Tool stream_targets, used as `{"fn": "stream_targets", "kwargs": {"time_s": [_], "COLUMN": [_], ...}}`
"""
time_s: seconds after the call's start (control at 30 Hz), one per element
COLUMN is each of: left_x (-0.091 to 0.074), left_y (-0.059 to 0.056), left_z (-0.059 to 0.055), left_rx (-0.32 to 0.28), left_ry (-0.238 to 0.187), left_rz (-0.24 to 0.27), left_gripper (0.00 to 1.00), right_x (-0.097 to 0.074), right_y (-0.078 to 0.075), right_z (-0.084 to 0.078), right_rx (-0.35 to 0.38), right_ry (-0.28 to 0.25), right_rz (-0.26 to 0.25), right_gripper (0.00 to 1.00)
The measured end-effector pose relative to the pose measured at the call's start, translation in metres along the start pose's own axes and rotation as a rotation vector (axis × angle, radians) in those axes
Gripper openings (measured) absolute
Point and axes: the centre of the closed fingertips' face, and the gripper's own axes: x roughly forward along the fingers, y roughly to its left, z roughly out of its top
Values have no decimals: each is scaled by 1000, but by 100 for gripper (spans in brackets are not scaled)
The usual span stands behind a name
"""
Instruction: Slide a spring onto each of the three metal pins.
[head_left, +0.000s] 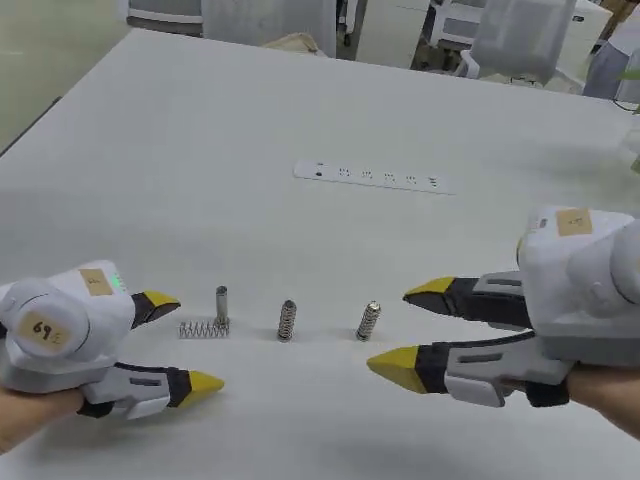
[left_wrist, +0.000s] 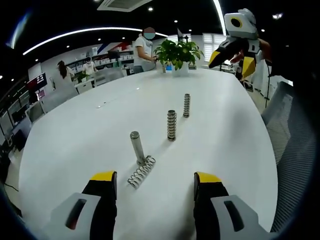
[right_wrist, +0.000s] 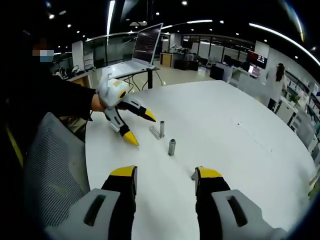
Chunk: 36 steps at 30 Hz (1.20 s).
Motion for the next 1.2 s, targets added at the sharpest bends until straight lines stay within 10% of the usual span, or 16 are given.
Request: {"fn": "stream_targets", "kwargs": {"time_s": [0.67, 1.2], "left_x": [12, 13], "left_y": [6, 3], "left_z": [0, -7], "left_rx": [-9, -8], "left_ry": [14, 27], "left_rz": [-17, -21], "left_gripper": [51, 25], "right_x": [-30, -30], "right_y": [-24, -24], "right_z": [-44, -53], "right_rx": [167, 205], "right_ry": [-73, -69], "right_rz": [-82, -101], "right_gripper": [49, 50]}}
